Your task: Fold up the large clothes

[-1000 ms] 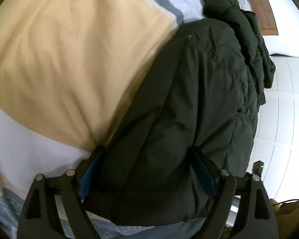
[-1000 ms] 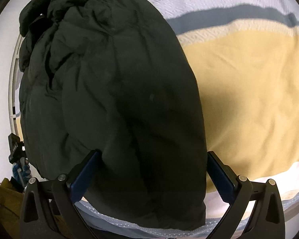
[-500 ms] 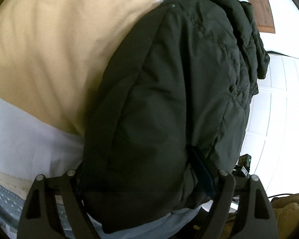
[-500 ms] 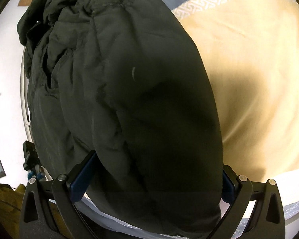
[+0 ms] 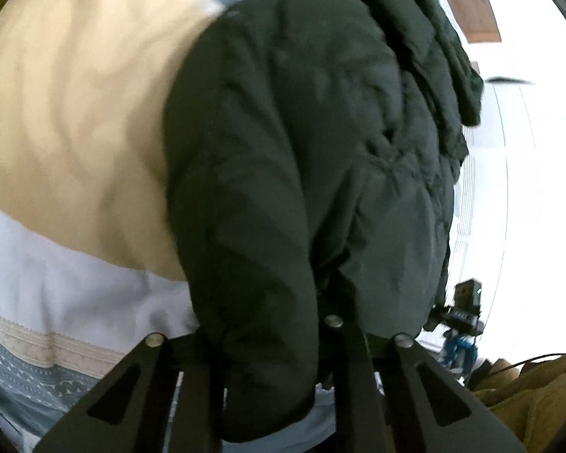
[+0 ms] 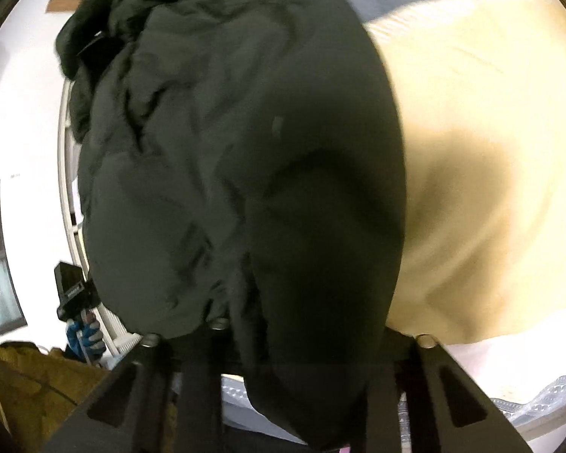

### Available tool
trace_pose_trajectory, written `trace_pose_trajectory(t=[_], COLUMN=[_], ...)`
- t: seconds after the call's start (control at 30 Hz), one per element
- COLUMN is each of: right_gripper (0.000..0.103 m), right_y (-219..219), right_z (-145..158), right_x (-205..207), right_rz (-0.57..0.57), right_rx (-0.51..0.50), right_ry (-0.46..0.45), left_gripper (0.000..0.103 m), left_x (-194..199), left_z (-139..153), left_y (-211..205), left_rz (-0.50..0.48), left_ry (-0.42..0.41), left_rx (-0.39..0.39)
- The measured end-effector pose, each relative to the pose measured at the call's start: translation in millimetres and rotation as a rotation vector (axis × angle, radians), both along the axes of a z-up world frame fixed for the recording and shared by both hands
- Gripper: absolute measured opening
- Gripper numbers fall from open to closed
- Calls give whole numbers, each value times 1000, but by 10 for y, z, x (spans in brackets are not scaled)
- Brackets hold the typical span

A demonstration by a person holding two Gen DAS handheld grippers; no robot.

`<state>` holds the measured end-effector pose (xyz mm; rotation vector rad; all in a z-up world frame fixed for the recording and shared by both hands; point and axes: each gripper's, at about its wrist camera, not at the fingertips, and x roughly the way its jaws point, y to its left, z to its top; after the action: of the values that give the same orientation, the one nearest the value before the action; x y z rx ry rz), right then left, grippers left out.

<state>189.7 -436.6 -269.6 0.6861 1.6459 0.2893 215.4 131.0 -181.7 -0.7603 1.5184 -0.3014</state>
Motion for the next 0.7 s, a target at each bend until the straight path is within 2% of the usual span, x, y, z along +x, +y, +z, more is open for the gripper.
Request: trace_pose_trajectory(t=[0.23, 0.43, 0.7], right_gripper=[11, 10, 10], right_y=[129, 109, -247], right_z=[257, 531, 1211], right_x=[173, 312, 658], right_rz=[47, 13, -49], right_rx=[-16, -35, -82], right_ry=[-69, -162, -336], left_gripper=[11, 10, 10], left_x=[125, 311, 783], left_z=[317, 633, 1170], left_y=[-125, -177, -29], left_rz=[-19, 6, 63], left_ry=[-68, -142, -286], left_rx=[-1, -7, -19])
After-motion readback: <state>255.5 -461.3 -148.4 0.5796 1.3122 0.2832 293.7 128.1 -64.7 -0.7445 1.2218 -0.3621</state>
